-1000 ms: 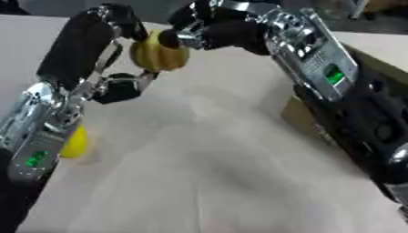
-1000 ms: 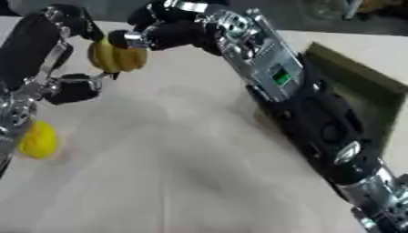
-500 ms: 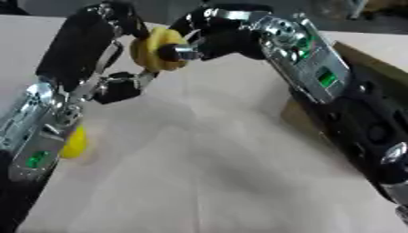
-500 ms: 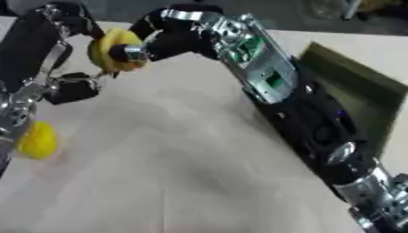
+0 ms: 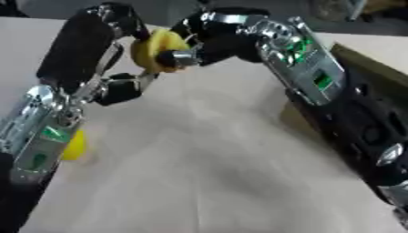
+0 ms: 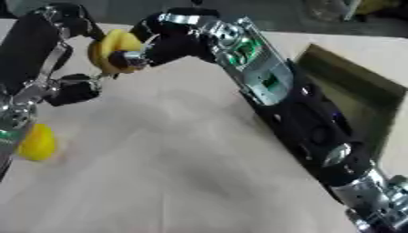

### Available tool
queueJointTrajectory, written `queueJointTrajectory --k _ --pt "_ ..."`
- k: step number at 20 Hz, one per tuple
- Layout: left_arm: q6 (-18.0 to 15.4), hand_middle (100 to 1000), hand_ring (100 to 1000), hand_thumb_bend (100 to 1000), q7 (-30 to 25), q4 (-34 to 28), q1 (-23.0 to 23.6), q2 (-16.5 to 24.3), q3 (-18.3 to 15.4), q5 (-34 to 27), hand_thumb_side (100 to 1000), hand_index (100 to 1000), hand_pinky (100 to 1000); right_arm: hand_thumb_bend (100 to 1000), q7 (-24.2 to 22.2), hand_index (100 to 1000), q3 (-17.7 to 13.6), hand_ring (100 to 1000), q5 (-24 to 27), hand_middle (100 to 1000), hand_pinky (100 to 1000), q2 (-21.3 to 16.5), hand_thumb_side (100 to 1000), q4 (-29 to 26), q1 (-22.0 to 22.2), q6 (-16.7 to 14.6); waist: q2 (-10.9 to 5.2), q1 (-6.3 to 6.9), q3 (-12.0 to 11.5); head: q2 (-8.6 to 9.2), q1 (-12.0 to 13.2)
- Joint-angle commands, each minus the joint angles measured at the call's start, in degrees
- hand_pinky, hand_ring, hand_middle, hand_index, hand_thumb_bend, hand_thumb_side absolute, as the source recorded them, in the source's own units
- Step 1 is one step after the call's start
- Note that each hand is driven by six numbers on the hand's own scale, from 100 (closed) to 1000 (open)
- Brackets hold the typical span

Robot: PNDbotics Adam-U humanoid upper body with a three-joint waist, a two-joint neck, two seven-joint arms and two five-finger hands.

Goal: Pick up the objects with one hand, pass them to the other hand, and then place them into the box on the other side of the table.

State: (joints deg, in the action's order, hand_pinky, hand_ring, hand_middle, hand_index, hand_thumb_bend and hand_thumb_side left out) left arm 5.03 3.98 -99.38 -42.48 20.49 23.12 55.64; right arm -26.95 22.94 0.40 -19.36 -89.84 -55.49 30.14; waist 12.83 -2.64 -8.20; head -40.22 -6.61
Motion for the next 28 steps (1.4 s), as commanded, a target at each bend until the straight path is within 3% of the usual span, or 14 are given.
queueJointTrajectory --k 1,9,18,23,28 --pt "0.07 471 528 319 -0.07 -0.46 -1.36 -0.34 -0.65 0.42 100 525 617 412 1.00 777 -0.66 810 0.99 742 849 -0.08 311 -0.12 -1.24 0.27 -1.59 -0.70 -0.02 0.38 -0.09" --pt "0.42 473 528 318 0.23 0.23 -1.44 -1.21 -0.81 1.10 100 531 618 346 3.47 677 -0.52 759 4.45 623 824 0.07 109 -0.38 -1.15 1.88 -1.52 -0.80 -0.18 0.36 -0.25" --pt "1.31 492 540 409 0.18 0.65 -1.44 -1.74 -0.93 2.16 100 555 630 263 4.14 586 -0.42 719 8.19 559 804 0.10 100 -0.42 -1.02 2.93 -1.49 -0.87 -0.25 0.35 -0.71" --pt "1.80 535 569 547 -0.78 1.18 -1.26 -1.77 -0.87 2.79 100 606 652 274 5.34 556 -0.63 705 9.64 543 796 -0.03 100 -0.87 -0.93 3.74 -1.52 -0.81 -0.14 0.37 -0.79" --pt "1.70 691 697 760 -2.85 1.56 -1.02 -1.55 -0.85 3.85 180 764 757 266 6.23 548 -1.02 699 10.71 536 794 -0.37 100 -1.52 -0.75 4.28 -1.54 -0.74 0.02 0.45 -0.82"
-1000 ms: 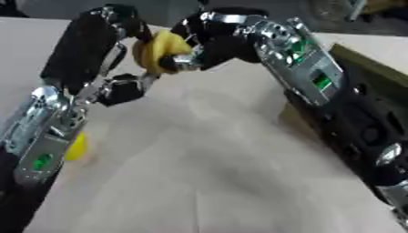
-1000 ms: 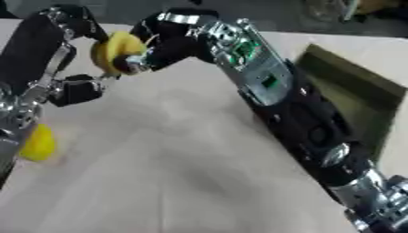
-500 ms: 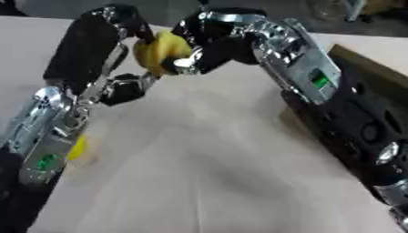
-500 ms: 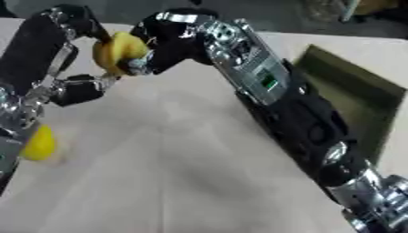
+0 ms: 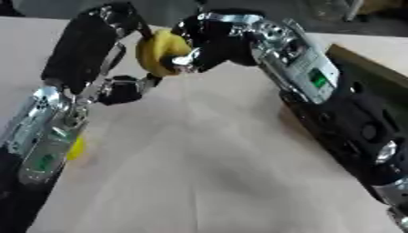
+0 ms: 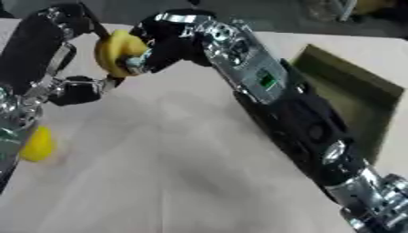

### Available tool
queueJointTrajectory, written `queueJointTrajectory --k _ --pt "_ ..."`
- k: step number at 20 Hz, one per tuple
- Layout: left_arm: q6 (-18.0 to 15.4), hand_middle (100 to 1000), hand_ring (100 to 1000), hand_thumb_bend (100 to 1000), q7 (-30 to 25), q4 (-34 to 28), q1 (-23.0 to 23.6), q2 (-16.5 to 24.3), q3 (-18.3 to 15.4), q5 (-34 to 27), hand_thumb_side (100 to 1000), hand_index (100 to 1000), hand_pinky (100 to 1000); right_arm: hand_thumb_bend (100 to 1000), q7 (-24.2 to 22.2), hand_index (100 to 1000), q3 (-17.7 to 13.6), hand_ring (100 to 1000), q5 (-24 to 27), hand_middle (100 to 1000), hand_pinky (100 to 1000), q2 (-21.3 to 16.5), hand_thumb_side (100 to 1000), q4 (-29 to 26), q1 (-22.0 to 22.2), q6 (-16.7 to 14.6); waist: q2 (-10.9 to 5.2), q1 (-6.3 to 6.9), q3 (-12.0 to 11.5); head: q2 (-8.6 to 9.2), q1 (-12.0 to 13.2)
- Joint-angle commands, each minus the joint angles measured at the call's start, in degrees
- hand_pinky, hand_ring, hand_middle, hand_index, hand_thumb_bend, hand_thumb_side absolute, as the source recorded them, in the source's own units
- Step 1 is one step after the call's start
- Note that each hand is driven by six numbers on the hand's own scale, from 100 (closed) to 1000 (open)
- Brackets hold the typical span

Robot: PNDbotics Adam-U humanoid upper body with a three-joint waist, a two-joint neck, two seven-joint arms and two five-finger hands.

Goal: Pick up the objects with one hand, pass them to the other hand, and then place them into the box on the other side of the table.

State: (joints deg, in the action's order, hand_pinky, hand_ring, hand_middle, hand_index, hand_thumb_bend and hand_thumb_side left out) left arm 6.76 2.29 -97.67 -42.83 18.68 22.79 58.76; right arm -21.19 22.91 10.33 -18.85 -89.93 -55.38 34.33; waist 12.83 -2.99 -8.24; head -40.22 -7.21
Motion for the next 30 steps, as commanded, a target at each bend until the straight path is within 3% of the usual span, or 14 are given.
queueJointTrajectory --k 1,3,6,13,20,30 --pt "-0.07 703 708 791 -1.62 -0.15 -0.62 0.32 -0.57 1.05 192 777 764 263 0.62 547 -1.09 699 0.96 536 794 -1.01 100 -1.55 -0.83 0.13 -1.54 -0.39 0.09 0.47 -0.23" --pt "-0.09 737 736 914 -2.38 -0.19 -0.48 0.41 -0.65 1.64 228 811 786 258 0.89 544 -1.30 698 1.26 535 794 -1.27 100 -1.75 -0.72 0.17 -1.52 -0.38 0.14 0.49 -0.23" --pt "-0.07 757 753 1000 -3.51 -0.22 -0.35 0.53 -0.71 2.72 230 831 803 256 1.20 544 -1.55 697 1.61 535 794 -1.55 100 -1.93 -0.61 0.22 -1.50 -0.37 0.21 0.51 -0.29" --pt "1.12 768 758 1000 -3.84 -0.71 0.42 1.06 -1.22 3.96 231 845 808 250 1.75 544 -2.23 695 1.68 533 792 -2.00 100 -1.66 -0.48 0.13 -1.48 -0.34 0.40 0.43 -0.74" --pt "6.83 755 741 982 1.56 -0.93 2.16 2.13 -2.80 2.69 219 838 788 244 2.38 545 -3.50 693 3.40 534 792 -4.36 100 -2.93 0.92 0.34 -1.47 -0.36 0.74 0.17 -1.24" --pt "10.06 735 723 954 5.07 -0.13 5.95 7.10 -5.11 -2.10 246 822 774 239 6.30 550 -7.57 692 7.78 538 792 -10.71 100 -7.03 4.57 0.29 -1.36 -0.18 1.21 -0.03 -3.08"
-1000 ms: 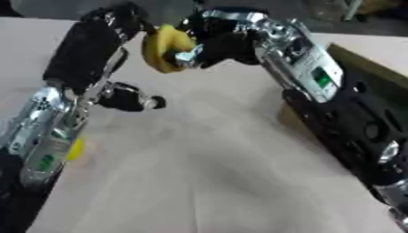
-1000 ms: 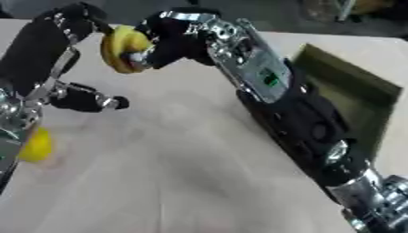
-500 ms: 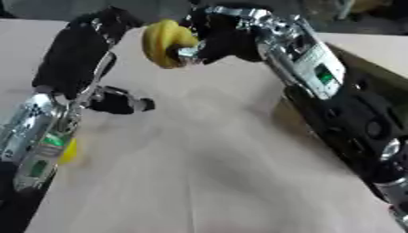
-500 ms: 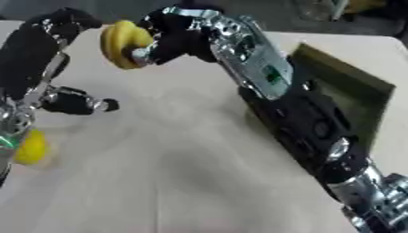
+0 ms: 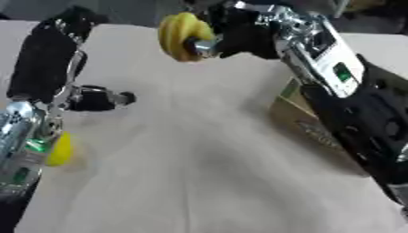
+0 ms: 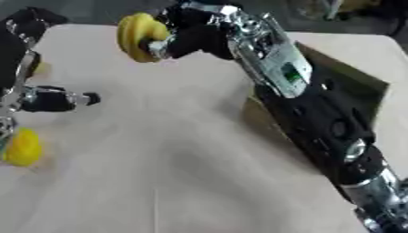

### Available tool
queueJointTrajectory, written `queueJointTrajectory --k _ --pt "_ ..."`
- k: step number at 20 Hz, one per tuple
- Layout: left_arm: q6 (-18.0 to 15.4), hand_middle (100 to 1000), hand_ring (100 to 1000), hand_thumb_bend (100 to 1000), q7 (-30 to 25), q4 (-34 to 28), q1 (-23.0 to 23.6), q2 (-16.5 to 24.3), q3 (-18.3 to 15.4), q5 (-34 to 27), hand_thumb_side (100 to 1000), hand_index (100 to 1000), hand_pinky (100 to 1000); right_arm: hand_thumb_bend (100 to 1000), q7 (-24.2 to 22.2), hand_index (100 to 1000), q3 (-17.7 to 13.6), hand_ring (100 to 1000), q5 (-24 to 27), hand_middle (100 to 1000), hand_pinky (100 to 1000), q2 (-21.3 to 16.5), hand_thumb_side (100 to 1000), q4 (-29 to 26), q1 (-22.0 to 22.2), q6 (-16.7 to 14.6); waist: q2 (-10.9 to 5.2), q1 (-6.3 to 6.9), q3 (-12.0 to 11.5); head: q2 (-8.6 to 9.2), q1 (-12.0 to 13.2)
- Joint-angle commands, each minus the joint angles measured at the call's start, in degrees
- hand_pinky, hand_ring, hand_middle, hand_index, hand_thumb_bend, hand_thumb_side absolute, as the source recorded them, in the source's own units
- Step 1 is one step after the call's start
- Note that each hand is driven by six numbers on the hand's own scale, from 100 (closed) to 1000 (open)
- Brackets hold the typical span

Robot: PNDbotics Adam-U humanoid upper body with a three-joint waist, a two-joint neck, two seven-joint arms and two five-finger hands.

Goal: Pick up the objects with one hand, pass them to the other hand, and then place them into the box on the other side of the table.

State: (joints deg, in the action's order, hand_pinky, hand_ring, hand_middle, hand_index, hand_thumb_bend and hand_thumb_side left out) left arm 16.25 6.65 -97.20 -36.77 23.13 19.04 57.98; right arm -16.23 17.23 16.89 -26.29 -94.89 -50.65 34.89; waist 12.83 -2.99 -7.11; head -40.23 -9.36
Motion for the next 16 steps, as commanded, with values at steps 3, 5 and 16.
queueJointTrajectory --k 3,5,16 --pt "1.47 726 716 936 1.68 -1.55 1.65 5.68 -2.86 -3.17 257 817 770 243 3.80 557 -4.15 692 1.55 542 792 -7.25 100 -3.02 2.91 -1.26 -1.26 -0.18 0.19 -0.19 -2.30" --pt "2.30 720 710 929 2.54 -2.67 3.02 7.97 -4.15 -4.72 266 814 765 254 5.98 560 -5.93 692 1.23 544 792 -10.26 100 -2.96 5.80 -2.40 -1.14 -0.15 0.24 -0.22 -3.03" --pt "4.77 686 675 863 7.12 -9.29 7.25 16.31 -9.78 -15.27 297 791 743 283 12.42 566 -12.54 695 -0.55 552 789 -21.08 100 2.20 21.62 -8.12 -0.48 0.12 0.11 0.38 -4.33"
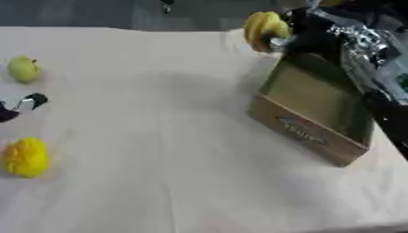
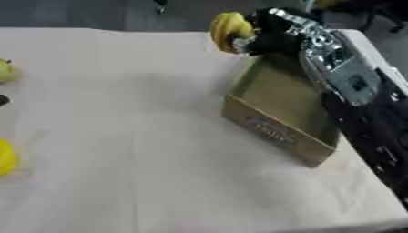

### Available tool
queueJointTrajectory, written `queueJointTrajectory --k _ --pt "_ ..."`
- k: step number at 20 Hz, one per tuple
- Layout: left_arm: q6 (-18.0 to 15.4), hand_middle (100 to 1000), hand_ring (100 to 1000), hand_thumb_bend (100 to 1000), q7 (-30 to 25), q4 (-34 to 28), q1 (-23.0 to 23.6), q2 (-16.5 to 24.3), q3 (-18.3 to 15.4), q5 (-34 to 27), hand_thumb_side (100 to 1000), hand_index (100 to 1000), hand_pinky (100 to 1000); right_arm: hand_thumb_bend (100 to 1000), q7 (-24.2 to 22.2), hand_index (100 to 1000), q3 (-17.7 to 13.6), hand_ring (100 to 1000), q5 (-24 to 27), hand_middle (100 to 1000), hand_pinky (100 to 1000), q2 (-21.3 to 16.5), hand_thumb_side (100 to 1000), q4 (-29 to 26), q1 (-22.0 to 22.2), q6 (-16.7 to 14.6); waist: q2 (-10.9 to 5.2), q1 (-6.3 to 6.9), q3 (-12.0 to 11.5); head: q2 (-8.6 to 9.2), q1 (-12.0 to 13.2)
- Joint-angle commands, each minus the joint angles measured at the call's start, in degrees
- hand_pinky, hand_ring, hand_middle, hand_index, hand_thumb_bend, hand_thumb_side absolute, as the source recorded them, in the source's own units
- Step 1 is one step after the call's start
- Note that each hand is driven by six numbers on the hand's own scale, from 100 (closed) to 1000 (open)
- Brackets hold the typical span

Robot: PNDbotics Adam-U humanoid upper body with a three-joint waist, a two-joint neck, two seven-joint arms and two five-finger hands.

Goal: Pick up the objects with one hand, pass them to the other hand, and then place them into the box on the other side of the table.

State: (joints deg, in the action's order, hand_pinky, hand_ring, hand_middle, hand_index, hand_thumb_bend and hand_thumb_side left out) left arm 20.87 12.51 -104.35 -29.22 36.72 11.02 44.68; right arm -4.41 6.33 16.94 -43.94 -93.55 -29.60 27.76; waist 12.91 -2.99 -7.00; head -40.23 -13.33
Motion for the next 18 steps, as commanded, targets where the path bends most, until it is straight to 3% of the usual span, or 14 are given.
queueJointTrajectory --k 1,9,10,11,18 --pt "0.18 685 674 861 1.76 -2.56 -0.14 3.09 -2.14 -2.63 296 791 743 284 0.71 566 -1.90 695 -0.80 552 789 -3.71 100 1.44 1.44 -1.35 -0.52 0.14 -0.02 0.42 -0.46" --pt "1.23 680 667 853 5.23 -5.37 1.03 4.92 -5.28 -5.25 292 787 741 300 2.23 569 -4.29 695 -1.71 555 786 -6.04 100 3.98 7.13 -3.23 -0.23 0.19 -0.22 0.33 -2.47" --pt "1.40 680 667 815 5.53 -5.52 1.17 5.02 -5.60 -5.46 296 787 741 282 2.20 572 -4.42 696 -1.95 558 786 -6.37 100 4.19 7.69 -3.38 -0.22 0.19 -0.24 0.25 -2.80" --pt "1.56 679 666 851 5.81 -5.65 1.27 5.09 -5.86 -5.64 291 787 741 310 2.09 574 -4.49 697 -2.28 559 786 -6.67 100 4.40 8.18 -3.53 -0.21 0.18 -0.28 0.15 -3.24" --pt "1.91 678 665 847 7.00 -5.85 1.42 5.09 -6.62 -6.24 293 787 741 446 -0.57 683 -4.57 757 -5.93 651 805 -7.53 109 4.77 9.50 -5.73 -0.32 0.14 -0.33 -0.80 -6.43"
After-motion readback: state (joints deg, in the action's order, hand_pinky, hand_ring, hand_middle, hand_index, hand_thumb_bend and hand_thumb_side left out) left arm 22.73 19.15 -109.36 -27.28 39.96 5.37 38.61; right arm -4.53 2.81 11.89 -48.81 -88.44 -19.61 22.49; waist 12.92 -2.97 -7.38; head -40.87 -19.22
